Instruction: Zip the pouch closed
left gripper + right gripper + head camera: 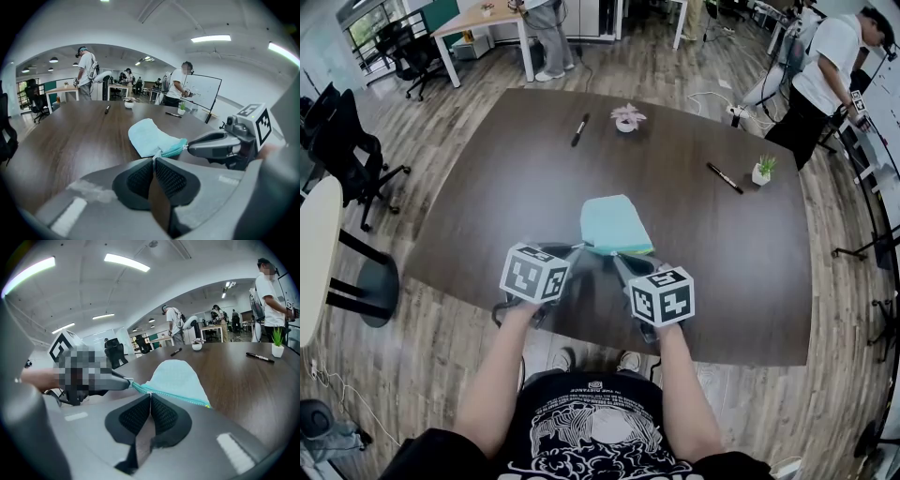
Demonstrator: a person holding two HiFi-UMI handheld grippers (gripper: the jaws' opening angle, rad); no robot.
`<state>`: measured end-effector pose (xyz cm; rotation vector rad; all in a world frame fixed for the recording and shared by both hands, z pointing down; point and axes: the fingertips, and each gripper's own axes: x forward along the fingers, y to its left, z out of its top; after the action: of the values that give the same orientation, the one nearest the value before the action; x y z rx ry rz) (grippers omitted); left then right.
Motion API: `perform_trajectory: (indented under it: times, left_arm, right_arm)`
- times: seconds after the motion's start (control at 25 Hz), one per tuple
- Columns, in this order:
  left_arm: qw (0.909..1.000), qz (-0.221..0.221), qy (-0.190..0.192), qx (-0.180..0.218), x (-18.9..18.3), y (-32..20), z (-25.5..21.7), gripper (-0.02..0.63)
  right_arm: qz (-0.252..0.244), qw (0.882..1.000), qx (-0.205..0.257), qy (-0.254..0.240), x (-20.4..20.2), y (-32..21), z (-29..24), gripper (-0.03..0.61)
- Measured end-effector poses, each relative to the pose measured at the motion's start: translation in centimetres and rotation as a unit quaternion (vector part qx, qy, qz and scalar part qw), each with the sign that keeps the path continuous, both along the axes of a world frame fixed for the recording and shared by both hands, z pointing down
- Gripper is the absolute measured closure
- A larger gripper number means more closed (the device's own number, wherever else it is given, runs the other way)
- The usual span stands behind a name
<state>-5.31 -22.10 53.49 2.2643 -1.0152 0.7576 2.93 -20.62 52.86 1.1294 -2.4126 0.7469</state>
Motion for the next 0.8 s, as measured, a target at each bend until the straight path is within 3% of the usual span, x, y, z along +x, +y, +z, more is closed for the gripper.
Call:
perform_trajectory:
  times: [0.8]
  left_arm:
    - [0.9992,-0.04,-0.01,0.001,-0.9,0.0,0.5,0.591]
  right_arm:
    - [0.007,1.0,-0.005,0.008,1.2,0.2,0.4,0.572]
